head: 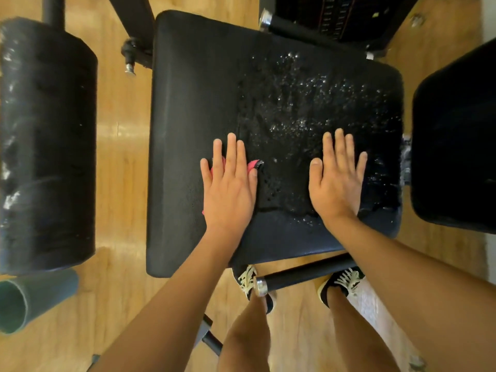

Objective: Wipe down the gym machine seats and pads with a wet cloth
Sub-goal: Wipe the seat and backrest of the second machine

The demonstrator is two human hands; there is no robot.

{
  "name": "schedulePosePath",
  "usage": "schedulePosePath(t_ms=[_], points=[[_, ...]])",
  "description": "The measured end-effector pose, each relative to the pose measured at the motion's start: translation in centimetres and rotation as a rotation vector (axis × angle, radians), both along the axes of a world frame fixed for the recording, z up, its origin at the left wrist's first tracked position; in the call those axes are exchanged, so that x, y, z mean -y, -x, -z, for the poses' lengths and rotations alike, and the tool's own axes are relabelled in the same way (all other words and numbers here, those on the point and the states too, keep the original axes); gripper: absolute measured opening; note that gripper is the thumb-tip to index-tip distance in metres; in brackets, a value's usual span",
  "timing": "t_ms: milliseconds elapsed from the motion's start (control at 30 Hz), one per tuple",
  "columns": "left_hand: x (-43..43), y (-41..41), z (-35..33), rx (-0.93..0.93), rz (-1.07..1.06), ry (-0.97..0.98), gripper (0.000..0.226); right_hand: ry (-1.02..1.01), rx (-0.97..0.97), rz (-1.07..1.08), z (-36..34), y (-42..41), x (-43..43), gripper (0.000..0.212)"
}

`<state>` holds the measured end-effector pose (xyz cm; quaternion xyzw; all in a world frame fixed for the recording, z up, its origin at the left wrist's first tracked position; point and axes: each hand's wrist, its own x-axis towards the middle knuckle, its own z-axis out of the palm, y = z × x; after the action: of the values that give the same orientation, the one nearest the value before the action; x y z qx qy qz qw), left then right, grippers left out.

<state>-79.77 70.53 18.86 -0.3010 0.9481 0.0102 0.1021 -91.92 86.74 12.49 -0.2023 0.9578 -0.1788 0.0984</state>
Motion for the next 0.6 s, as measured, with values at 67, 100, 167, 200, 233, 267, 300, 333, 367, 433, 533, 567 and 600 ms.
schedulePosePath(t_ms=[67, 100, 167, 200, 233, 267, 300, 333, 367, 433, 533, 567, 600], points=[[0.7, 1.4, 0.1, -0.025, -0.014, 0.005, 0.060, 0.016, -0.002, -0.001, 0.1, 0.1, -0.1, 0.058], [0.9, 1.7, 0.2, -0.029, -0.017, 0.005, 0.060, 0.024, -0.002, -0.001, 0.2, 0.1, -0.1, 0.058], [1.0, 1.9, 0.2, -0.028, -0.008, 0.006, 0.060, 0.029, -0.006, -0.005, 0.2, 0.1, -0.1, 0.058], [1.3, 2.2, 0.2, -0.028, 0.003, 0.006, 0.060, 0.026, -0.006, -0.006, 0.3, 0.1, -0.1, 0.058], [1.8, 2.6, 0.2, -0.033, 0.010, 0.010, 0.060, 0.022, -0.002, -0.007, 0.3, 0.1, -0.2, 0.058], [2.7, 3.3, 0.2, -0.042, 0.009, 0.016, 0.060, 0.017, 0.002, -0.008, 0.3, 0.0, -0.1, 0.058], [3.9, 4.4, 0.2, -0.055, 0.004, 0.022, 0.060, 0.012, 0.002, -0.007, 0.4, 0.0, -0.1, 0.058], [5.2, 5.8, 0.3, -0.069, -0.001, 0.026, 0.060, 0.007, -0.003, -0.007, 0.4, 0.0, -0.2, 0.058], [6.5, 7.3, 0.3, -0.078, 0.006, 0.029, 0.060, 0.006, -0.010, -0.006, 0.5, 0.1, -0.1, 0.059], [8.6, 9.9, 0.4, -0.081, 0.043, 0.034, 0.060, 0.020, -0.022, -0.001, 0.7, 0.2, -0.2, 0.059], [10.3, 12.3, 0.5, -0.088, 0.075, 0.024, 0.060, 0.044, -0.048, 0.011, 0.8, -0.1, -0.1, 0.059], [10.7, 13.0, 0.6, -0.094, 0.074, 0.021, 0.060, 0.049, -0.053, 0.014, 0.7, -0.1, -0.1, 0.058], [11.2, 13.9, 0.7, -0.101, 0.069, 0.021, 0.060, 0.051, -0.053, 0.016, 0.7, 0.0, -0.1, 0.058]])
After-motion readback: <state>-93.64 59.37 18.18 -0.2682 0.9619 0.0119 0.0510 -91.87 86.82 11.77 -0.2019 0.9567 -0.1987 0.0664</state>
